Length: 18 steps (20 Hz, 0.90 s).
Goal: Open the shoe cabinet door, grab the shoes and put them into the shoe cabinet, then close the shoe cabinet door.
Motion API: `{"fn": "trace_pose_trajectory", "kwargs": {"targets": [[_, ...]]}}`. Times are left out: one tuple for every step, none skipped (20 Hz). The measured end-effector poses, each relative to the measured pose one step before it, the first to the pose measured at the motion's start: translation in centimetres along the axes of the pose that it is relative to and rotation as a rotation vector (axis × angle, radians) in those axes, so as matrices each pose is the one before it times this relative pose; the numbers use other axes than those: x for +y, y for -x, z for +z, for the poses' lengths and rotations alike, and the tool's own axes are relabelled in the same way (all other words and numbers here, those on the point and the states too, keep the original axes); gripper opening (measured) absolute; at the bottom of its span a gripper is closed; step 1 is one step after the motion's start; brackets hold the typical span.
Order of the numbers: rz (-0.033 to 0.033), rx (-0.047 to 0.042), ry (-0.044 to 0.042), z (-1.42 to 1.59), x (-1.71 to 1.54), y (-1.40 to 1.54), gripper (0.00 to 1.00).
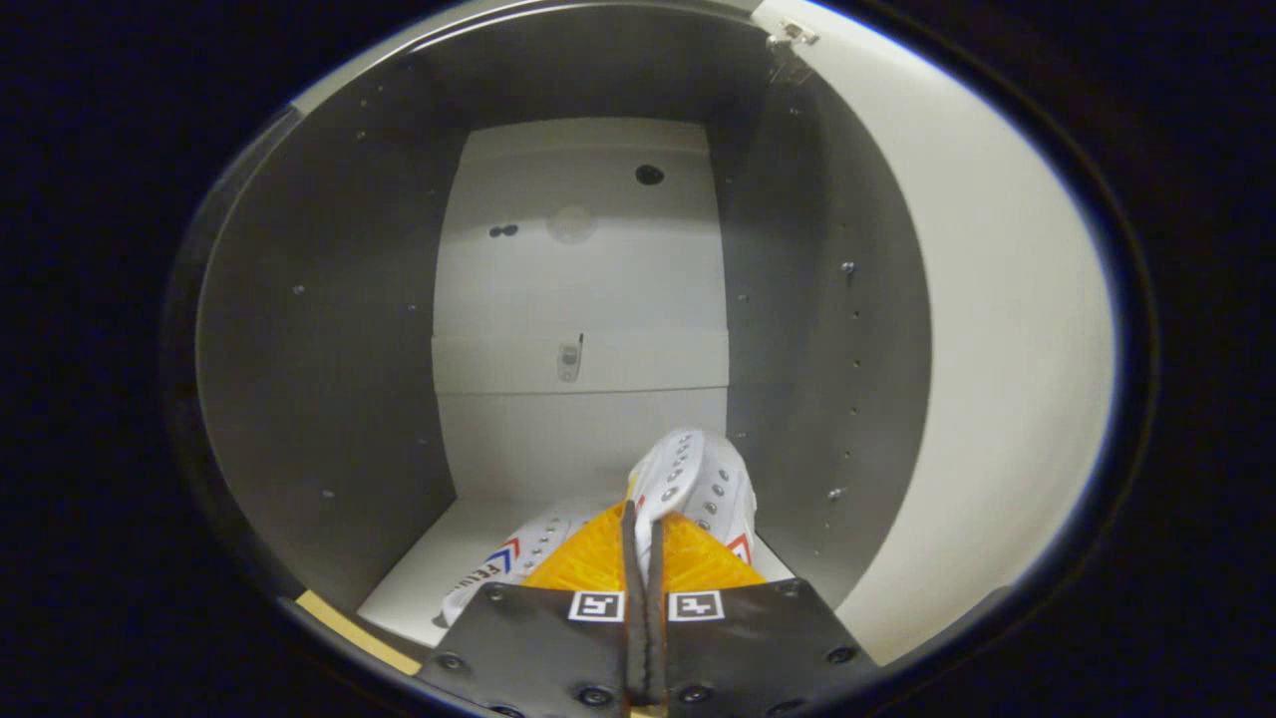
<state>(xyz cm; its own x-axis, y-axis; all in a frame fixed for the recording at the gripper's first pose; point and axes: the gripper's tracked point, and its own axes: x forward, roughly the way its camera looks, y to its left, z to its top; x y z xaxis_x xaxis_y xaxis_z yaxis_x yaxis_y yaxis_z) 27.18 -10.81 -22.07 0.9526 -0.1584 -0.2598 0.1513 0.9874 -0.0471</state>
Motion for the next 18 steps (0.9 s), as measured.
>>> {"fn": "trace_pose_trajectory", "kwargs": {"targets": [[-0.00184,0.01315,0.00649,-0.467,-0.015,-1.049,0.02],[0.00027,0.01815,0.00546,-0.588,0.039,-0.79,0.02],[0.00097,0.01916,0.00445,-0.6,0.018,-0.635,0.02],[0.00349,0.01637,0.00264,-0.439,0.112,-0.596,0.02],[0.00599,0.0182,0.00255,-0.551,0.096,-0.547,0.02],[0.00618,0.01551,0.00391,-0.551,0.041,-0.313,0.02],[0.004,0.01452,0.00501,-0.549,0.08,-0.375,0.02],[0.00559,0.01102,0.00352,-0.367,0.113,-0.236,0.02],[-0.00147,0.00215,0.00223,-0.159,-0.048,-0.262,0.02],[-0.00575,-0.00031,0.00356,-0.076,-0.081,-0.137,0.02],[-0.00403,0.00172,0.00229,-0.103,-0.047,-0.075,0.03],[0.00006,0.00499,0.00052,-0.136,-0.003,-0.112,0.03],[0.00333,0.00668,-0.00403,-0.226,-0.011,-0.164,0.03],[0.00441,0.00515,-0.00494,-0.052,0.096,0.021,0.03],[-0.00168,0.00321,-0.00183,-0.067,-0.07,-0.164,0.03],[-0.00394,0.00071,0.00184,-0.013,-0.109,-0.023,0.03],[0.0056,0.00848,-0.00421,-0.204,0.148,-0.108,0.05],[0.00357,0.00452,-0.00322,-0.069,0.06,0.079,0.08]]}}
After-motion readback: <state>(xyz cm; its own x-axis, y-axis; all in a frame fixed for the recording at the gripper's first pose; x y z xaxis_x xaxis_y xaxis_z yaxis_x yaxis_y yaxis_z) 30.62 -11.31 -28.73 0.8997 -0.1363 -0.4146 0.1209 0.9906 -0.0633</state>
